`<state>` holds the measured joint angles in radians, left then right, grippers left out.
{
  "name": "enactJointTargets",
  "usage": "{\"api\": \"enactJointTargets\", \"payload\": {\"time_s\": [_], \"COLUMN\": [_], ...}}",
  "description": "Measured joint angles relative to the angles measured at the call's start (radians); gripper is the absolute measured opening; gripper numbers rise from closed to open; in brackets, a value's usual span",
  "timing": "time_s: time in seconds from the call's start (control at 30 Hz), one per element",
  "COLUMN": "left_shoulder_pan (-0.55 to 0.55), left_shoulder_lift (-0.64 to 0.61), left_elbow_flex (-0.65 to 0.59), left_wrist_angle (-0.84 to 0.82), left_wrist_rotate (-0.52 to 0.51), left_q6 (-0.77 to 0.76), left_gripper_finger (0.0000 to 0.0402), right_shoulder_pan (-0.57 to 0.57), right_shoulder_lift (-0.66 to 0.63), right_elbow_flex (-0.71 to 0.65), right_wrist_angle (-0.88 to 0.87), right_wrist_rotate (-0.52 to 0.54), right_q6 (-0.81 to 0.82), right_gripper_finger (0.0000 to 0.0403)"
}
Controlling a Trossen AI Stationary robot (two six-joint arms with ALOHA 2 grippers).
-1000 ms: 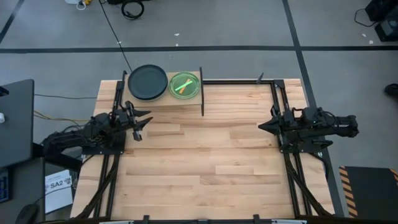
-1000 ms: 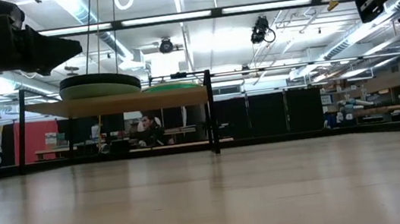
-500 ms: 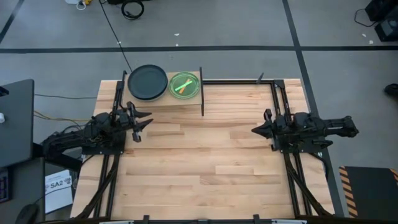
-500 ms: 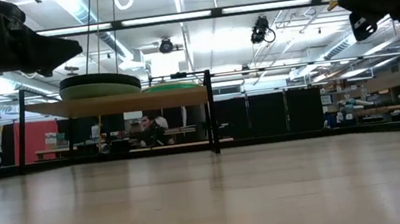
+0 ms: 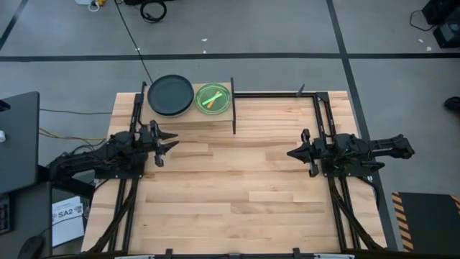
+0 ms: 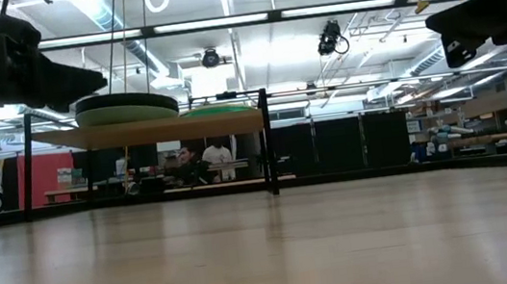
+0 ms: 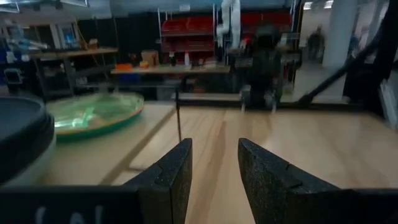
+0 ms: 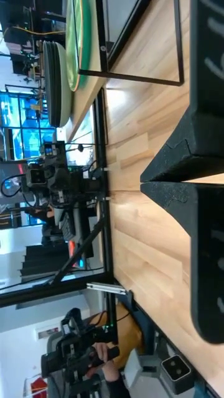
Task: Place and stack plates onto a shelf
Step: Return to Home Position
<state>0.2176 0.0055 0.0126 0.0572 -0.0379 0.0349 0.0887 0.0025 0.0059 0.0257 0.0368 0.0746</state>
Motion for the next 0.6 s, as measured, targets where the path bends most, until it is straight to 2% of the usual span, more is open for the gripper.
{"api": "enactJointTargets", "payload": {"time_s": [0.6], "left_shoulder_pan": [0.0], "left_shoulder_lift": [0.007], "left_elbow_flex": [-0.003], "left_wrist_angle": [-0.039], "left_wrist_rotate": [0.029], "left_q6": [-0.024], "left_gripper_finger": [0.0137], "right_shoulder_pan": [-0.001], "right_shoulder_lift": [0.006], "right_elbow_flex": [0.0], "right_wrist_angle": [0.002], "right_wrist_rotate": [0.025], "right_q6": [-0.041], "right_gripper_finger": [0.0015]}}
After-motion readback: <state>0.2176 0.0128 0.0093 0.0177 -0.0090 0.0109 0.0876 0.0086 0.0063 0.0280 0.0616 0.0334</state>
